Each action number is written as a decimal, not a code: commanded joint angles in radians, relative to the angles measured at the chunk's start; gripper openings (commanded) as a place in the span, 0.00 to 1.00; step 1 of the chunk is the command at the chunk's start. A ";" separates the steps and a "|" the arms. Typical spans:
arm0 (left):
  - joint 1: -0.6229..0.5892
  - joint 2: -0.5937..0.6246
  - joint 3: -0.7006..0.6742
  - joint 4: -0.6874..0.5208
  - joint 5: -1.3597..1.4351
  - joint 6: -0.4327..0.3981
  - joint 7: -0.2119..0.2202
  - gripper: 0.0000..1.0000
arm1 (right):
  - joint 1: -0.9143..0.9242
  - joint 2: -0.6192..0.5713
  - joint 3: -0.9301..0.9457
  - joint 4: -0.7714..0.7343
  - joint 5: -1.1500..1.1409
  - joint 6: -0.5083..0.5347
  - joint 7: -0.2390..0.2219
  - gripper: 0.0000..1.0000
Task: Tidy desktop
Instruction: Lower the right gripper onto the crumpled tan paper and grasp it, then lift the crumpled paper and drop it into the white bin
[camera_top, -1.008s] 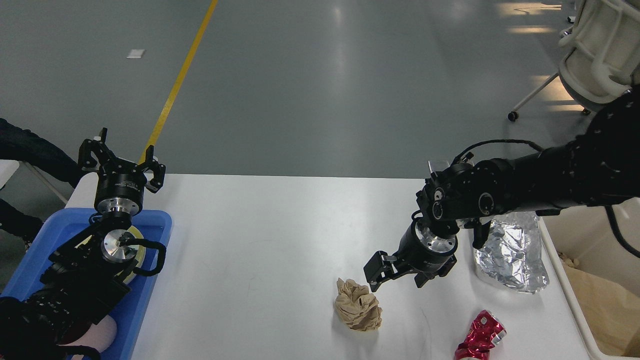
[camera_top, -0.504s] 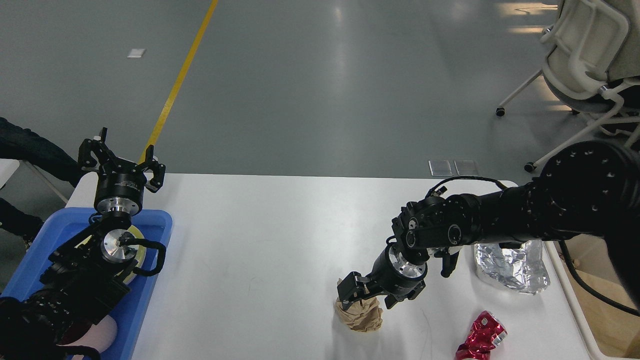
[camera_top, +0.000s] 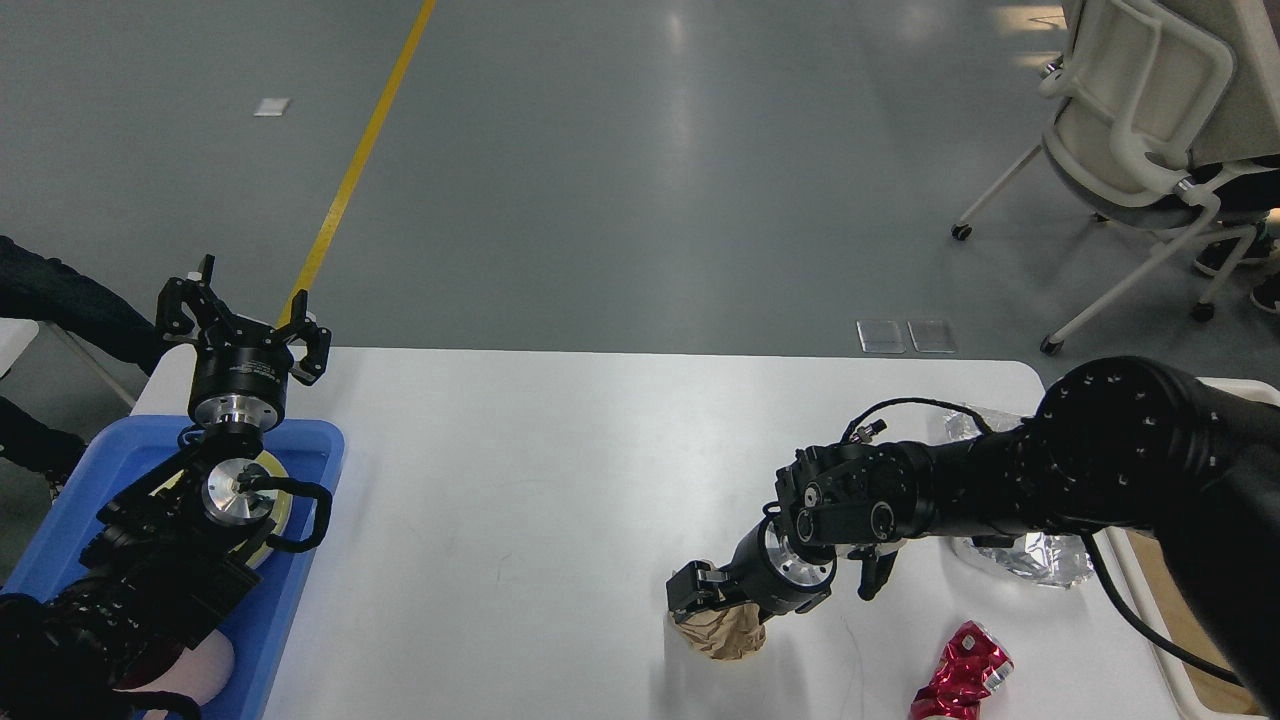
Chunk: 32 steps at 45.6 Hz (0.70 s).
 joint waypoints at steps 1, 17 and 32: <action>0.000 0.000 0.000 0.000 0.000 0.000 0.000 0.96 | 0.001 0.003 0.000 0.023 -0.003 -0.026 -0.025 0.28; 0.000 0.000 0.000 -0.001 0.000 0.000 0.000 0.96 | 0.058 -0.041 0.012 0.061 0.003 0.006 -0.071 0.00; 0.000 0.000 0.000 -0.001 0.000 0.000 0.000 0.96 | 0.285 -0.299 0.040 0.161 0.003 0.118 -0.071 0.00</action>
